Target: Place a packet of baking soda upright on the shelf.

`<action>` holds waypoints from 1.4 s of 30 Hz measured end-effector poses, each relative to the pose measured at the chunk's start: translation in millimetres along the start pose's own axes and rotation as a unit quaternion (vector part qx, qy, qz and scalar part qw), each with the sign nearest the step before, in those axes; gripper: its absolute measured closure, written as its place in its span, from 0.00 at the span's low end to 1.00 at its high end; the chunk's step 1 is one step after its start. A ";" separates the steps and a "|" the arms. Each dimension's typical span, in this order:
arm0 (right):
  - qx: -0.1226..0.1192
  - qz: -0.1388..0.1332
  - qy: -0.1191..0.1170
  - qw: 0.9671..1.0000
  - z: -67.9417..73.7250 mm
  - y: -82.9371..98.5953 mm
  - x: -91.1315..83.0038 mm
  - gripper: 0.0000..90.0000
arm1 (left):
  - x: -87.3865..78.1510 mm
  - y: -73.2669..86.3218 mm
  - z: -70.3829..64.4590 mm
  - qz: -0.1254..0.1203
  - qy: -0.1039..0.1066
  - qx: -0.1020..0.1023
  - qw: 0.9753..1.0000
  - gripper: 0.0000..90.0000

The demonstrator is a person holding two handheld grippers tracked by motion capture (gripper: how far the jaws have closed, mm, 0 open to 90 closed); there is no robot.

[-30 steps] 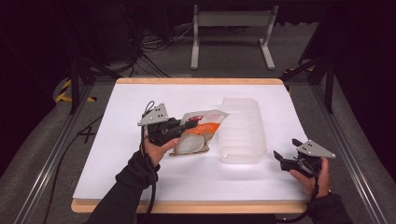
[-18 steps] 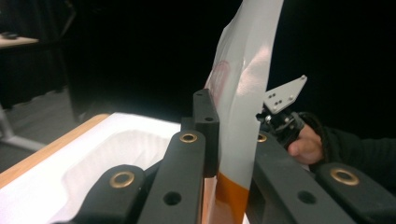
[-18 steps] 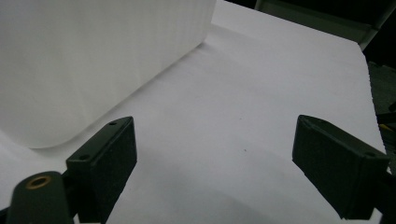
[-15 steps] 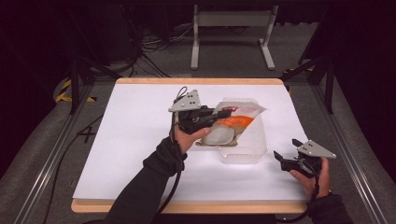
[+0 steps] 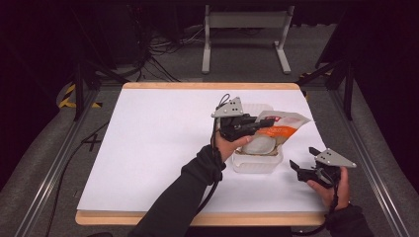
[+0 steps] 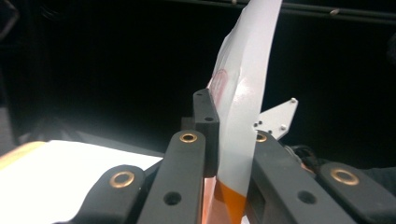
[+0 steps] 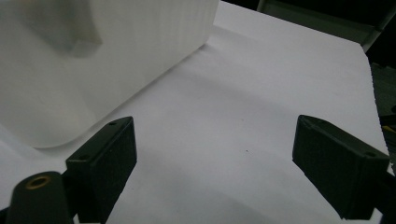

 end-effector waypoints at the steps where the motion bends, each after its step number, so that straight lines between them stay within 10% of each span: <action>1: 0.000 0.000 0.000 1.000 -0.1 0.0 0.0 0.16 | 1.6 3.1 0.4 -0.004 0.003 -0.004 1.000 1.00; 9: 0.000 0.003 0.000 1.000 0.7 -0.3 0.5 0.16 | 1.5 37.1 10.1 -0.010 0.021 -0.045 0.999 1.00; 15: -0.001 0.005 0.002 1.000 1.4 -0.4 0.5 0.16 | 0.4 45.4 6.1 0.018 0.003 -0.022 1.000 1.00; 21: -0.002 0.006 0.003 1.000 1.6 -0.4 0.7 0.16 | -9.4 61.3 16.5 0.017 0.005 -0.052 0.998 1.00; 42: -0.003 0.004 0.004 1.000 1.6 -0.4 0.5 0.16 | -13.0 59.0 11.8 0.060 -0.024 -0.026 0.998 1.00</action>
Point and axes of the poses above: each handheld gripper's, and its own axes: x roughly forward along the jaws, y roughly out of its underside, z roughly to its left, the point moved 1 cm from there along x, roughly forward along the jaws, and after that the axes turned 14 degrees about z, right-handed, at the moved point
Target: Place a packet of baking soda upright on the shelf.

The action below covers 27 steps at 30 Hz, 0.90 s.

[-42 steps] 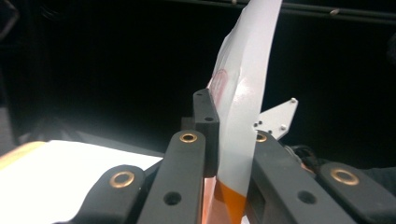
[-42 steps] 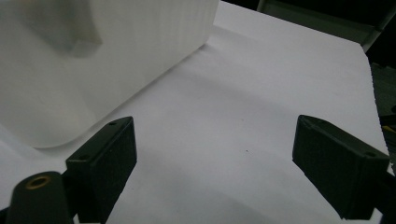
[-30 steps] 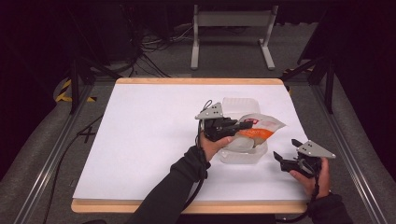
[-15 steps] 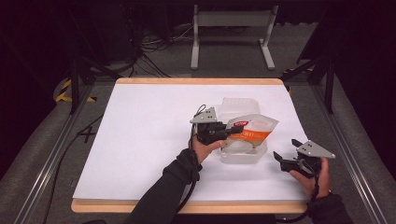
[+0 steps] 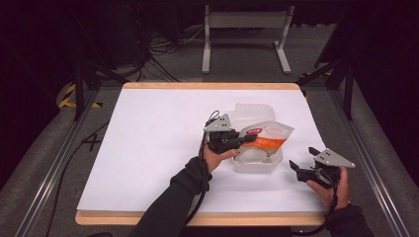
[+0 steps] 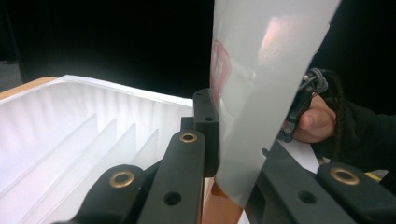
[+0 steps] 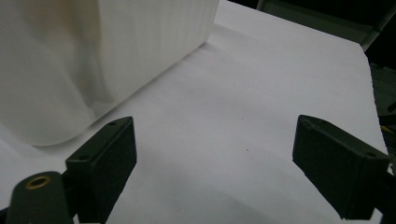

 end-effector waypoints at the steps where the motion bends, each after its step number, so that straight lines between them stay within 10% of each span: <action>1: 0.000 0.000 0.000 1.000 0.1 0.0 0.1 0.16 | -0.2 -0.2 -0.2 0.002 -0.001 0.001 1.000 1.00; 27: -0.001 0.007 0.000 1.000 1.2 -1.7 -0.9 0.17 | -14.4 -28.9 -18.0 0.073 -0.062 0.067 0.993 0.97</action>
Point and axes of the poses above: each handheld gripper's, and its own axes: x roughly forward along the jaws, y roughly out of its underside, z roughly to its left, the point moved 1 cm from there along x, roughly forward along the jaws, and after that the axes turned 14 degrees about z, right-handed, at the moved point
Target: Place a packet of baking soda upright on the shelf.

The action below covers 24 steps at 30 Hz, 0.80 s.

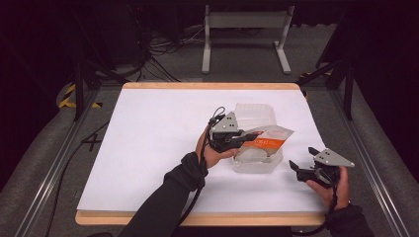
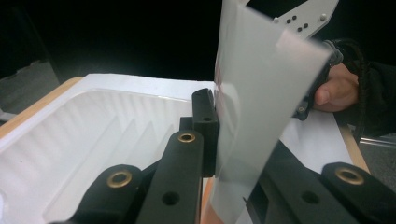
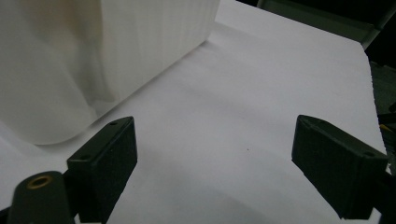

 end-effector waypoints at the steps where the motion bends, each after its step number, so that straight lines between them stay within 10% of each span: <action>1: -0.001 0.000 0.000 1.000 0.2 -0.2 -0.1 0.17 | -1.7 -1.0 0.2 0.000 -0.002 0.004 1.000 0.97; 13: -0.011 0.003 -0.008 1.000 3.6 -2.5 -3.6 0.19 | -23.7 -7.7 2.8 0.014 -0.024 0.015 0.999 0.82; 24: -0.024 0.000 -0.011 1.000 7.8 -5.9 -8.5 0.19 | -40.1 -5.2 -2.4 0.046 -0.094 0.026 0.994 0.55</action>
Point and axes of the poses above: each handheld gripper's, and its own axes: x roughly forward along the jaws, y roughly out of its underside, z roughly to its left, the point moved 1 cm from there along x, roughly forward along the jaws, and after that the axes turned 14 degrees about z, right-handed, at the moved point
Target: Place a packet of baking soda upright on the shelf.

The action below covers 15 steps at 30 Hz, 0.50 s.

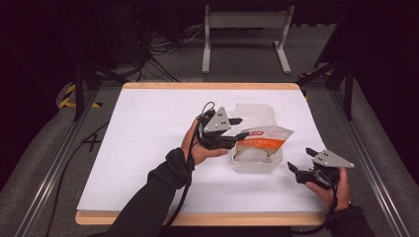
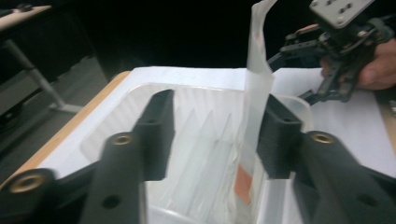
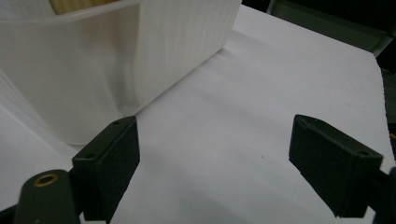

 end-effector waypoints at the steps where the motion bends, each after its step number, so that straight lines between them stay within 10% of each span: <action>1: 0.000 -0.001 0.000 1.000 0.4 -0.1 -0.7 0.19 | -1.1 0.8 -0.2 0.002 -0.007 0.001 1.000 0.52; 15: -0.017 -0.004 -0.009 1.000 5.6 -2.7 -9.2 0.19 | -17.9 21.2 -0.6 0.048 -0.064 0.008 0.997 0.29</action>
Point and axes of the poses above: each handheld gripper's, and its own axes: x roughly forward along the jaws, y roughly out of its underside, z roughly to its left, the point moved 1 cm from there along x, roughly forward along the jaws, and after that the axes turned 14 degrees about z, right-handed, at the moved point
